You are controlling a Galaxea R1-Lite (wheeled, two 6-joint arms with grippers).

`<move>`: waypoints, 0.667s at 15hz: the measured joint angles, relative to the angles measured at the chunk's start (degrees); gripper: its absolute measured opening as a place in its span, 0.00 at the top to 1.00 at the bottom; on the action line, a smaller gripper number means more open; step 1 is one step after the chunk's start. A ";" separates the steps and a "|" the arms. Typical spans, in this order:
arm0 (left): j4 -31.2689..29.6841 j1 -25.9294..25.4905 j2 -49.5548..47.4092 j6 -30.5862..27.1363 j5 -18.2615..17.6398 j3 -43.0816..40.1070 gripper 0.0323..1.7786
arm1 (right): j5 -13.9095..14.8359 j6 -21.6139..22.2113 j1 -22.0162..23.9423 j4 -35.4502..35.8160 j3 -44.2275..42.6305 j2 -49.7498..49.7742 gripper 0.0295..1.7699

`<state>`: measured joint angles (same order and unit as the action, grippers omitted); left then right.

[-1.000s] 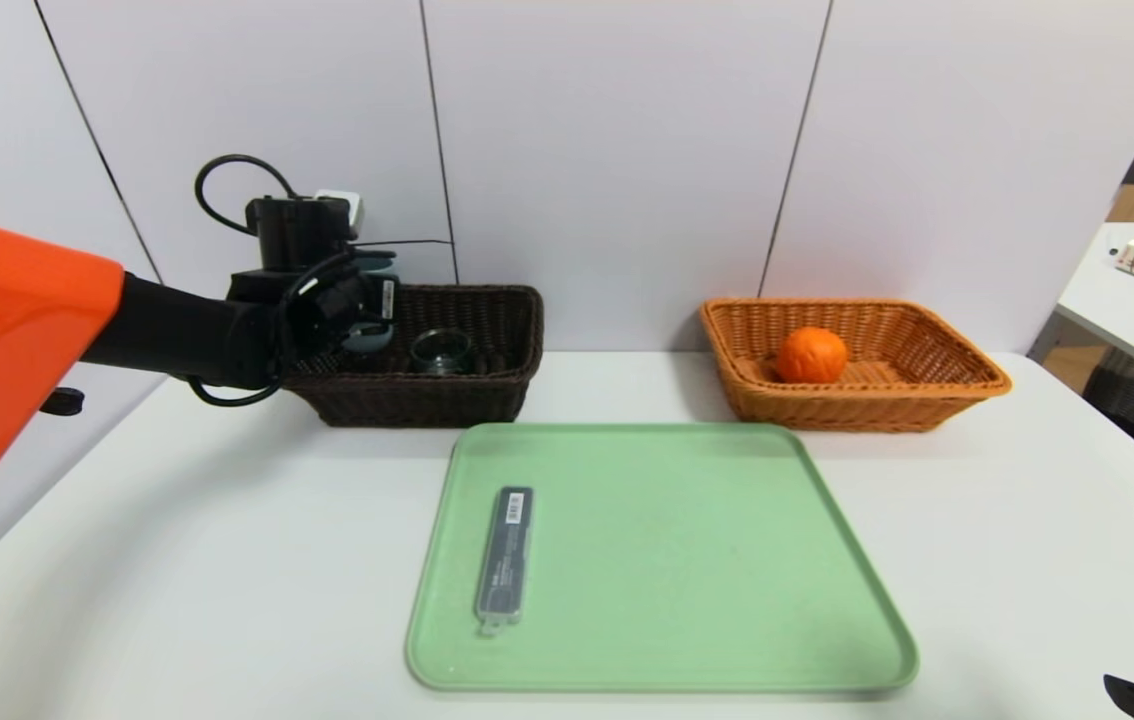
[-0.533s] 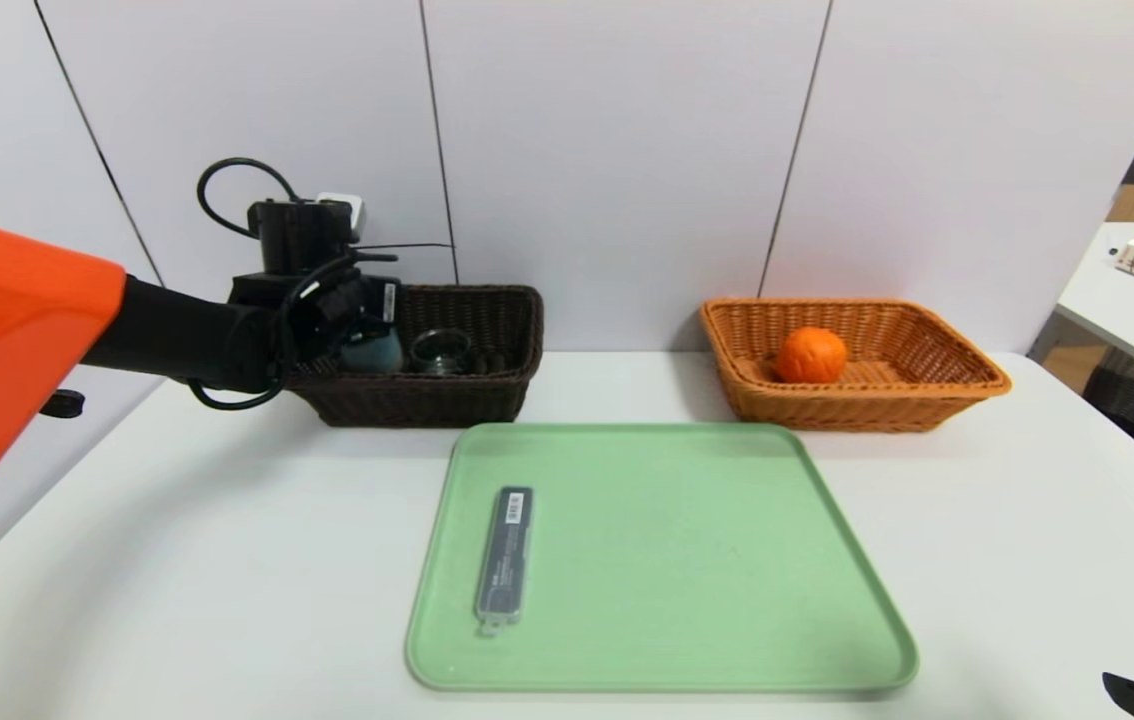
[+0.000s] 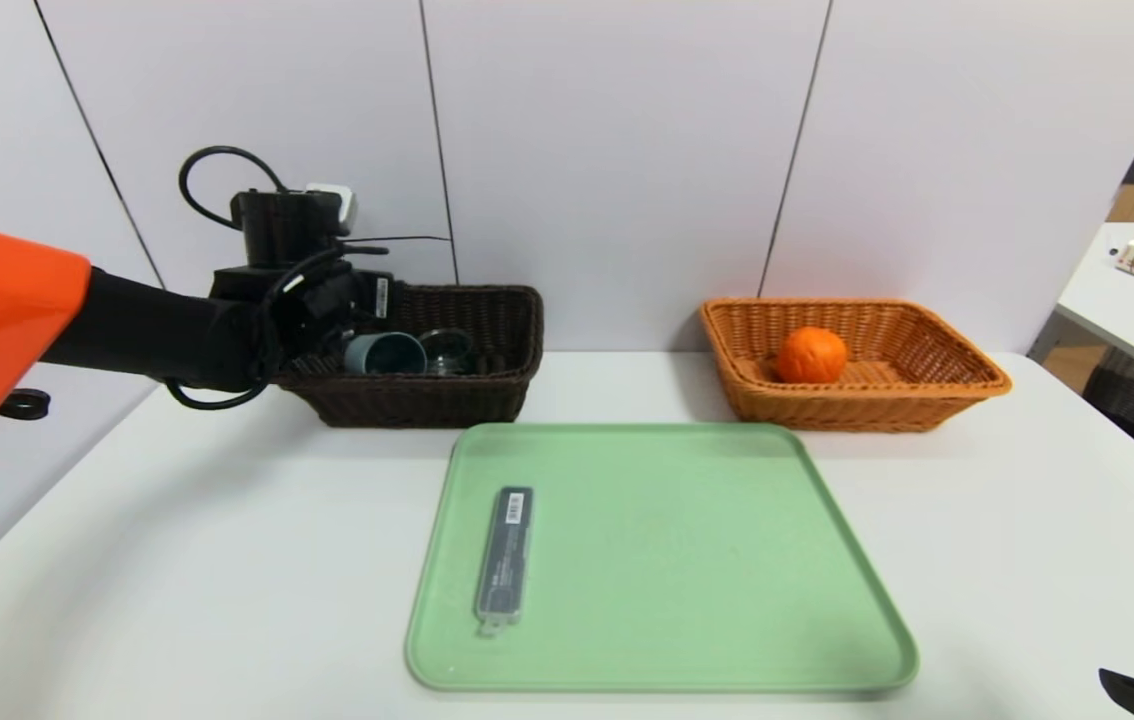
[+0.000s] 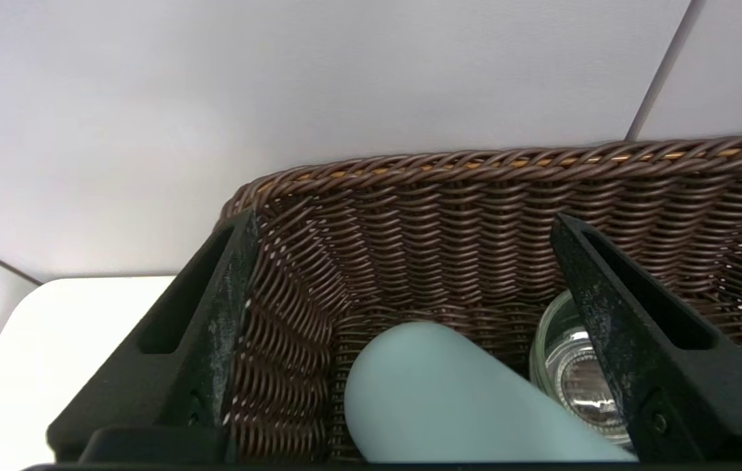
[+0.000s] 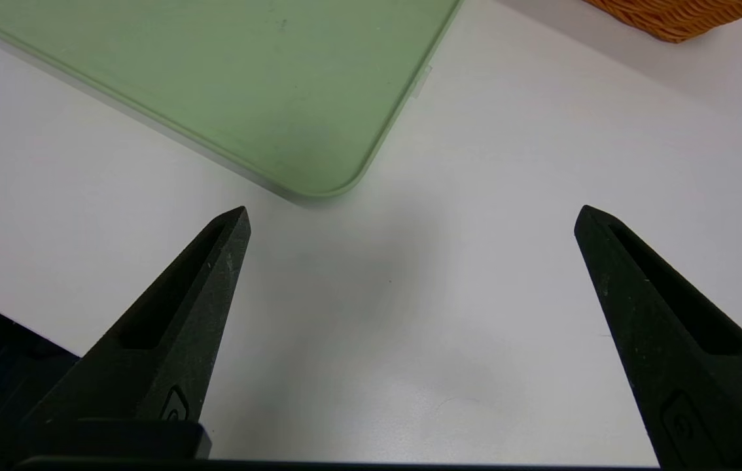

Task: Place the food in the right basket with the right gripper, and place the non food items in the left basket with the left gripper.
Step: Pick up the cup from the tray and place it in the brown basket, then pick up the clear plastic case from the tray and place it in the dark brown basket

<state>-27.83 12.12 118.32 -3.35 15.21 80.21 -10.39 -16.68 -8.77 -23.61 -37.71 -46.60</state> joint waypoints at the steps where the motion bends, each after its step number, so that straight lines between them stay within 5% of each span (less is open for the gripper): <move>1: 0.30 0.12 -1.23 -0.17 -0.02 -0.91 0.10 | 0.00 0.01 0.00 0.00 0.00 -0.05 0.03; 6: 5.86 4.00 -10.96 -0.33 -0.11 -5.77 0.07 | -0.11 0.00 0.00 0.07 -0.07 -0.28 0.03; 10: 20.04 11.39 -21.60 0.60 -0.04 -7.18 0.06 | -0.39 0.01 0.00 0.11 -0.18 -0.59 0.03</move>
<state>-7.79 23.50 96.72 -2.76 15.18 73.03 -10.78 -16.66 -8.77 -23.50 -37.89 -47.19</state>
